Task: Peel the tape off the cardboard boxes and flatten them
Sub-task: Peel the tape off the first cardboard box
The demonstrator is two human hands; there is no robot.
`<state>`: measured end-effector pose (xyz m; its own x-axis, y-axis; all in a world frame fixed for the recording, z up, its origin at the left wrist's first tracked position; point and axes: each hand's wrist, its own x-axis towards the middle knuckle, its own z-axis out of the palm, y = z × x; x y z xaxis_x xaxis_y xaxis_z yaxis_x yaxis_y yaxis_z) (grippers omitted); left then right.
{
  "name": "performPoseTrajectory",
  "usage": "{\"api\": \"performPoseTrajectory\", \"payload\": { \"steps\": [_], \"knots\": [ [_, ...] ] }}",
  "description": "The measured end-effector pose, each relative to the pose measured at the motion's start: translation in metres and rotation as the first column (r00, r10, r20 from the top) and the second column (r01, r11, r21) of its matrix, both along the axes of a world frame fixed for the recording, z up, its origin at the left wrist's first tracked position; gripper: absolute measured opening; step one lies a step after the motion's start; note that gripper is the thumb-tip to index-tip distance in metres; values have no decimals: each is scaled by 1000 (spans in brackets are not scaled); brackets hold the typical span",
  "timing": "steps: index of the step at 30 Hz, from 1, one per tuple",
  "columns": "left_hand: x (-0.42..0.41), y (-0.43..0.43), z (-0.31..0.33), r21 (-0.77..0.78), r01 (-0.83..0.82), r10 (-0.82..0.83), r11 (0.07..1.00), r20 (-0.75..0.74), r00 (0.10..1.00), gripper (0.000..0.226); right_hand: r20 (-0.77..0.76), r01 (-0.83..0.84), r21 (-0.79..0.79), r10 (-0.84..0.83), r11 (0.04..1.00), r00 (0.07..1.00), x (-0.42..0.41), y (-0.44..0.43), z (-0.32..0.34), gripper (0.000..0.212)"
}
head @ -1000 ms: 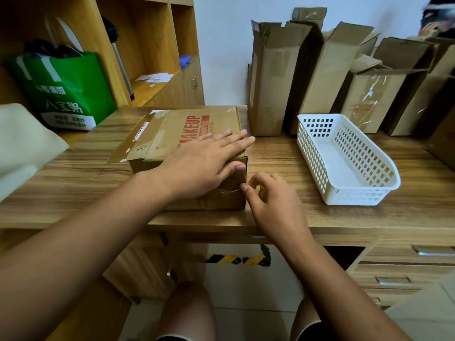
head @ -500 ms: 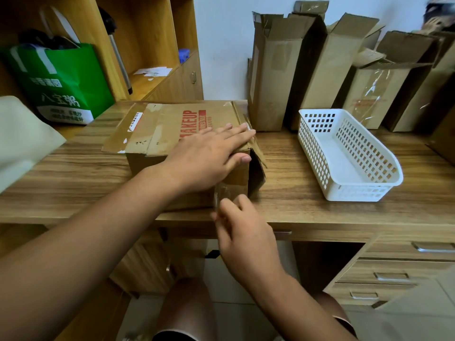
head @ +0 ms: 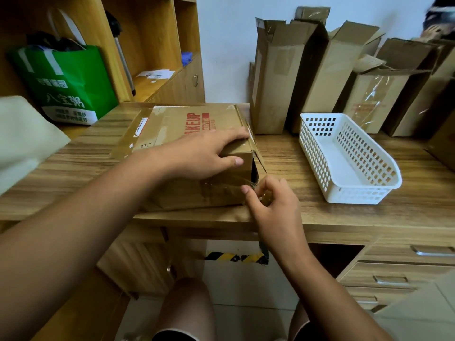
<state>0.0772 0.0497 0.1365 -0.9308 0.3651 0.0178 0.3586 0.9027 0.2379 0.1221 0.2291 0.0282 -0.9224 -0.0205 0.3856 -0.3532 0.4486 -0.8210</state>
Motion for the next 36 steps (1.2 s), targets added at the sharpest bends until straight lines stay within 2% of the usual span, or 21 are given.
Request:
{"api": "performPoseTrajectory", "payload": {
  "steps": [4, 9, 18, 21, 23, 26, 30, 34, 36],
  "knots": [
    [-4, -11, 8, 31, 57, -59, 998, 76, 995, 63, -22, -36, -30, 36, 999, 999, 2, -2, 0, 26],
    [-8, -17, 0, 156, 66, -76, 986, 60, 995, 62, -129, -136, -33, 131, 990, 983, 5, -7, 0, 33],
    [-8, -16, -5, 144, 50, -54, 988, 21, 998, 62, -210, -169, -37, 158, 985, 965, 10, -23, -3, 37],
    [-9, -16, -5, 145, 52, -55, 988, 21, 998, 63, -234, -222, -16, 212, 975, 949, 20, -31, 0, 46],
    [-10, -17, -5, 156, 54, -59, 986, 28, 998, 63, -240, -251, 15, 247, 968, 939, 26, -36, -2, 44],
    [-10, -17, -6, 170, 61, -65, 984, 21, 998, 63, -242, -268, -3, 259, 963, 935, 26, -34, -6, 30],
    [-10, -16, -6, 166, 52, -55, 985, 12, 998, 62, -225, -320, -51, 301, 946, 927, 28, -33, -3, 28],
    [-9, -12, -7, 140, 25, -19, 990, -44, 999, 62, -100, -290, -198, 275, 936, 956, 18, -22, 3, 17],
    [-11, -9, -9, 171, -15, 27, 985, -68, 997, 55, -37, -258, -284, 258, 923, 965, 11, -15, 6, 14]
  ]
}}
